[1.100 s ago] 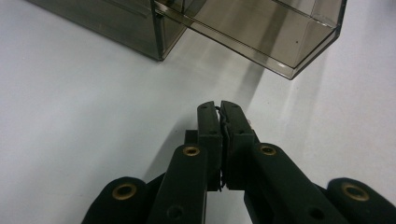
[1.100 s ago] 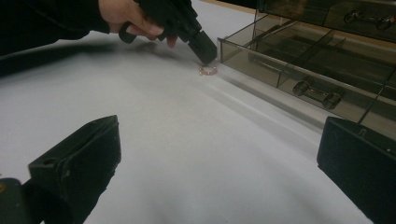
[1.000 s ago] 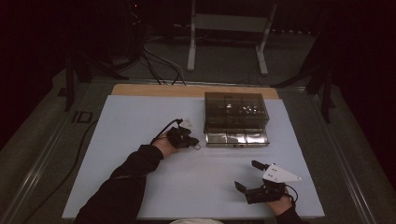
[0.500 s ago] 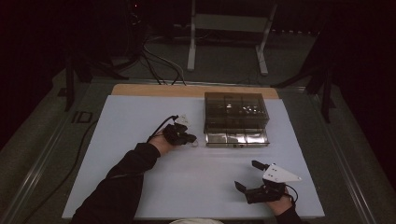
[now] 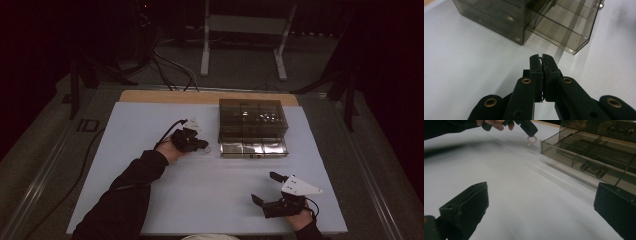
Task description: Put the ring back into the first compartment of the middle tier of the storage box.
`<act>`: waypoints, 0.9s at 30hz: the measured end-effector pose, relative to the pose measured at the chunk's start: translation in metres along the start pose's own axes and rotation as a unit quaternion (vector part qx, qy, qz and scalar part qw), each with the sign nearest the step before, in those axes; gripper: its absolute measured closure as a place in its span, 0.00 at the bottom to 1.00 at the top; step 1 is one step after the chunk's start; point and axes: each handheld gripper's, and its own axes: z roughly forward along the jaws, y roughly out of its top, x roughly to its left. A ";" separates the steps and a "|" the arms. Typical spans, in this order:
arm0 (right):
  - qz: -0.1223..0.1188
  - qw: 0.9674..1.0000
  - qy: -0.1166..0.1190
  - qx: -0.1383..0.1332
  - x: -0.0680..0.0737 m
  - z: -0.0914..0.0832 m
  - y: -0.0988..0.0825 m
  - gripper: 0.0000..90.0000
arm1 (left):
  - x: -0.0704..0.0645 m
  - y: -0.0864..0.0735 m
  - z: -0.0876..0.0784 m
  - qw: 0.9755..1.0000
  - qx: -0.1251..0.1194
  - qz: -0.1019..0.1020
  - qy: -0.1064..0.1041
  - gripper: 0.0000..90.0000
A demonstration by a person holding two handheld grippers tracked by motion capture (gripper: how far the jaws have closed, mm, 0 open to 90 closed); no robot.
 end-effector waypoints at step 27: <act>-0.001 1.000 0.000 0.000 0.001 0.000 0.000 0.00 | -0.006 0.021 -0.031 0.999 -0.032 0.002 -0.010 1.00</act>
